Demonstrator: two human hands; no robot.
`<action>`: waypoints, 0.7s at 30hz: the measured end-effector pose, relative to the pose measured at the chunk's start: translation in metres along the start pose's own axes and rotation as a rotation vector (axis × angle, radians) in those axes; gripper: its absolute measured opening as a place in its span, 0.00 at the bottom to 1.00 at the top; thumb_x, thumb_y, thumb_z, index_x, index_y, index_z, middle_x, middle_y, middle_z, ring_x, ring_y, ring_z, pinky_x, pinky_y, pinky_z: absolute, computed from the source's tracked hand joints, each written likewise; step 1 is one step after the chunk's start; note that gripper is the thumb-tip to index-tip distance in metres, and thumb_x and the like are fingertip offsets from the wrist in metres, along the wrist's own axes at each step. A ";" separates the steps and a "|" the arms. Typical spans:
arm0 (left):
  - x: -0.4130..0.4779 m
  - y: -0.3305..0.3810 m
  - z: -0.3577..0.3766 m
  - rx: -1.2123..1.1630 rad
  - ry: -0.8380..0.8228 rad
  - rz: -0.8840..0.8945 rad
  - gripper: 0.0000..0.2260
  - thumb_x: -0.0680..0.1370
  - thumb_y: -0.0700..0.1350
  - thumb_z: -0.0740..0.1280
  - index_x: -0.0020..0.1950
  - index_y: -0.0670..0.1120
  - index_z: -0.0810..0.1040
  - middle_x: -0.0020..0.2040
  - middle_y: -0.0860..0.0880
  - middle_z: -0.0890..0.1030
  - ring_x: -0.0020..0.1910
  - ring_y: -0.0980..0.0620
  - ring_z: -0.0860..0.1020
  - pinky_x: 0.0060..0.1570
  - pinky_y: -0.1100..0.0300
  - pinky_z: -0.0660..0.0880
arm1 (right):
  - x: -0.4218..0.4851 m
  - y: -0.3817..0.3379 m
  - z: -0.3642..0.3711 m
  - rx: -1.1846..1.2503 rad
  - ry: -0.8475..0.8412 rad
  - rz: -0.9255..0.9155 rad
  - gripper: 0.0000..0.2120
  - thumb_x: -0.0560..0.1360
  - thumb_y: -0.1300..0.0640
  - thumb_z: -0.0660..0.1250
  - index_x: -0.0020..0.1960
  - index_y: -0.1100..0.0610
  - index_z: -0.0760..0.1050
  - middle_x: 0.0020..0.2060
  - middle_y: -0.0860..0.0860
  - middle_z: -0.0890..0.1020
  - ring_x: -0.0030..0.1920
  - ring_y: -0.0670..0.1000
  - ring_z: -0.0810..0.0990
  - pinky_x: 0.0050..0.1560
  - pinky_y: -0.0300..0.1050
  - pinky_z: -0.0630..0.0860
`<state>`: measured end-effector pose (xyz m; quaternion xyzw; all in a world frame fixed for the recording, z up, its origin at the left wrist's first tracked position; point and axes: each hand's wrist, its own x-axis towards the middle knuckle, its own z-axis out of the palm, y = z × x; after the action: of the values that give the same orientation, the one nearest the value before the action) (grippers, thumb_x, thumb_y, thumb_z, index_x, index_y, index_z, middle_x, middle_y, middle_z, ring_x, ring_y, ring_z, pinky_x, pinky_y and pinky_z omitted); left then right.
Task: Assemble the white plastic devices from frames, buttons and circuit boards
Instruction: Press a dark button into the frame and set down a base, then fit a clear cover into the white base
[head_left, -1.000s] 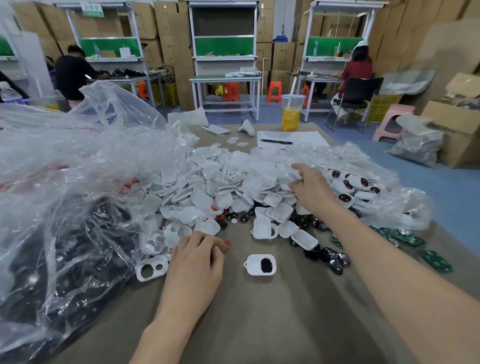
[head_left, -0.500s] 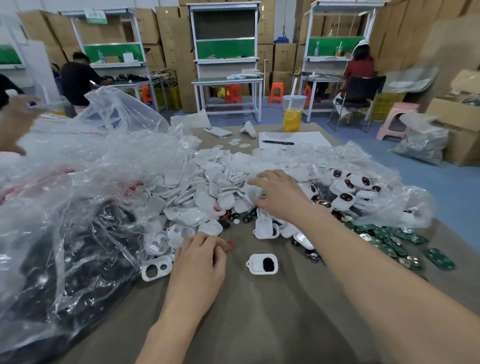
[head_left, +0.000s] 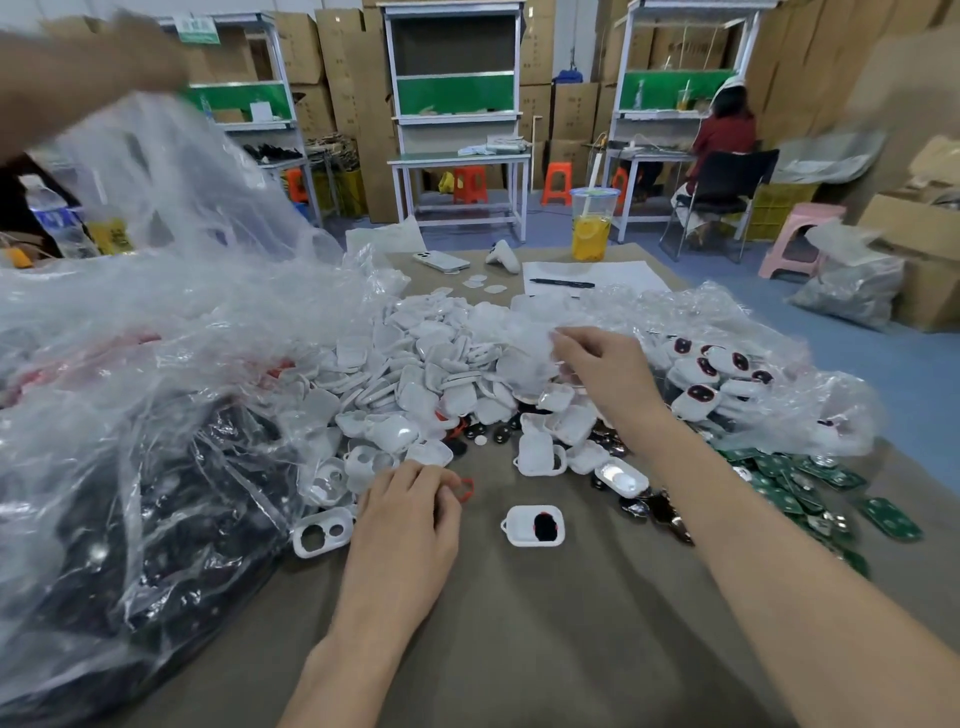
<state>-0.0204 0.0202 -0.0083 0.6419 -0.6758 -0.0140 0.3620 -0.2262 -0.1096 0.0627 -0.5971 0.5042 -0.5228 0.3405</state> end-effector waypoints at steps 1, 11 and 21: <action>0.000 0.001 -0.002 -0.006 0.041 0.030 0.07 0.80 0.42 0.65 0.50 0.52 0.80 0.48 0.60 0.78 0.52 0.54 0.73 0.57 0.59 0.67 | -0.008 -0.002 -0.005 0.130 -0.027 0.027 0.08 0.79 0.55 0.69 0.56 0.54 0.83 0.38 0.44 0.85 0.36 0.44 0.80 0.47 0.42 0.81; 0.004 0.024 0.000 -0.629 0.104 -0.068 0.11 0.80 0.60 0.62 0.59 0.60 0.78 0.55 0.67 0.77 0.57 0.52 0.80 0.54 0.51 0.81 | -0.096 0.015 -0.005 0.431 -0.318 0.109 0.08 0.76 0.58 0.72 0.54 0.51 0.86 0.37 0.52 0.82 0.37 0.48 0.79 0.41 0.41 0.79; 0.013 0.026 0.005 -0.772 -0.025 -0.184 0.07 0.74 0.55 0.70 0.51 0.62 0.84 0.45 0.58 0.86 0.42 0.57 0.82 0.47 0.62 0.77 | -0.101 0.008 -0.001 0.350 -0.409 0.085 0.10 0.76 0.60 0.73 0.55 0.49 0.85 0.45 0.54 0.87 0.38 0.45 0.81 0.44 0.36 0.78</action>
<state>-0.0440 0.0116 0.0065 0.5163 -0.5649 -0.3070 0.5657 -0.2234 -0.0147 0.0266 -0.6006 0.3516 -0.4558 0.5549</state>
